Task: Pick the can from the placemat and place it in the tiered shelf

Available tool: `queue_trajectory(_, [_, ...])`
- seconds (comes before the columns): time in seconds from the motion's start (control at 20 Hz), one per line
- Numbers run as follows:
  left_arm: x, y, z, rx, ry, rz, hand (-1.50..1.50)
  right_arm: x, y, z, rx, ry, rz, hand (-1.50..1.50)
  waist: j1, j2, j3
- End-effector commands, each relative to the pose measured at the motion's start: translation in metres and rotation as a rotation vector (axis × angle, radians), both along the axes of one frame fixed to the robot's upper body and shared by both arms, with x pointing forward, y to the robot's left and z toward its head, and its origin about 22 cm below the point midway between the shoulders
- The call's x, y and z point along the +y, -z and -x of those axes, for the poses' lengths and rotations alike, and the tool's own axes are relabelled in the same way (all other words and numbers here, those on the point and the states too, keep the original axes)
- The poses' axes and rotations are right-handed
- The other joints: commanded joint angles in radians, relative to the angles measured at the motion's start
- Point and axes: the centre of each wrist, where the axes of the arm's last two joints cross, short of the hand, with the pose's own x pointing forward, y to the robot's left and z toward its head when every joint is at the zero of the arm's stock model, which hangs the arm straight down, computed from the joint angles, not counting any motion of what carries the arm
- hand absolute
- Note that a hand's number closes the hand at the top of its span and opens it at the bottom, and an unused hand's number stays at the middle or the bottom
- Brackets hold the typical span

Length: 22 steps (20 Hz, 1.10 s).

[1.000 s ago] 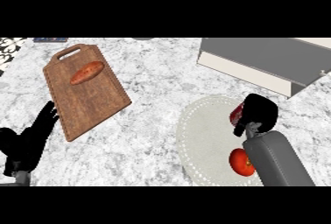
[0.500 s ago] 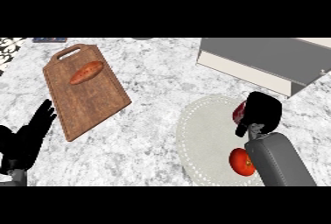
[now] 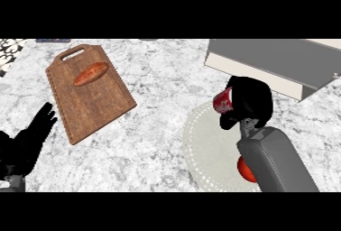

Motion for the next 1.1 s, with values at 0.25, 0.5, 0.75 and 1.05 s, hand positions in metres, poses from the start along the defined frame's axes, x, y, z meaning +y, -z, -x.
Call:
queue_trajectory(0.25, [-0.011, -0.006, -0.006, 0.008, -0.029, 0.010, 0.00, 0.012, -0.079, 0.008, -0.155, -0.116, -0.210, 1.50, -0.010, -0.003, 0.000])
queue_trajectory(0.5, [0.000, 0.005, 0.009, -0.001, -0.022, -0.010, 0.00, 0.002, -0.134, 0.040, -0.282, -0.081, -0.456, 1.50, -0.014, -0.008, 0.000])
queue_trajectory(0.75, [0.003, -0.008, -0.005, -0.005, -0.043, -0.004, 0.00, -0.013, -0.179, 0.081, -0.382, -0.071, -0.488, 1.50, -0.025, -0.009, -0.001])
queue_trajectory(1.05, [0.005, -0.001, 0.017, -0.010, -0.019, -0.019, 0.00, -0.027, -0.205, 0.073, -0.468, -0.045, -0.518, 1.50, -0.008, -0.006, -0.001])
